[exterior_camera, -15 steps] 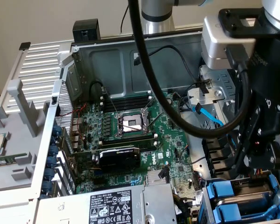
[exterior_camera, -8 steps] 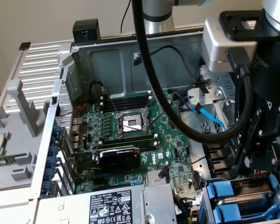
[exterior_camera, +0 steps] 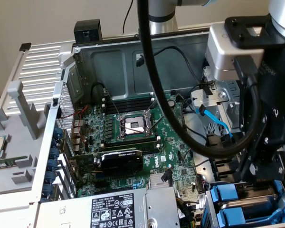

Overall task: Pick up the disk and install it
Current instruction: 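Insert the second disk wire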

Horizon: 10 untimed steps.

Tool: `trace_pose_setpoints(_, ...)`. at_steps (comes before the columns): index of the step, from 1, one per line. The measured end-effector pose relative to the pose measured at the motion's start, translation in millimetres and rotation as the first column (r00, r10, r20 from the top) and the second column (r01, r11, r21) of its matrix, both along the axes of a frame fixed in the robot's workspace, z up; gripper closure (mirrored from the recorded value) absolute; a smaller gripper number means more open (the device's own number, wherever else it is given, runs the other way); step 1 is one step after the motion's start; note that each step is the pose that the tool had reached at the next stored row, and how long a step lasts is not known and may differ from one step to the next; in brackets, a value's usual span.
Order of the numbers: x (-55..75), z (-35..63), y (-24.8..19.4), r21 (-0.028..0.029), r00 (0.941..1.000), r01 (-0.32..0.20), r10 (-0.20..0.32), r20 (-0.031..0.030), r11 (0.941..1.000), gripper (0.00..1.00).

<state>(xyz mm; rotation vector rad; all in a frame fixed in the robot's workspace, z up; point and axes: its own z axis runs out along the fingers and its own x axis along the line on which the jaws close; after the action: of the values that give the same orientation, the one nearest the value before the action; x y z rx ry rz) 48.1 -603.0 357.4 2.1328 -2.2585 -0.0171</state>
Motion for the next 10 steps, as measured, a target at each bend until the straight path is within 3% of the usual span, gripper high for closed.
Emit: trace_pose_setpoints(10, 3.9, -1.6, -0.5, 0.0056, 0.9999, -0.011, 0.011, 0.0001, 0.9999, 0.84)
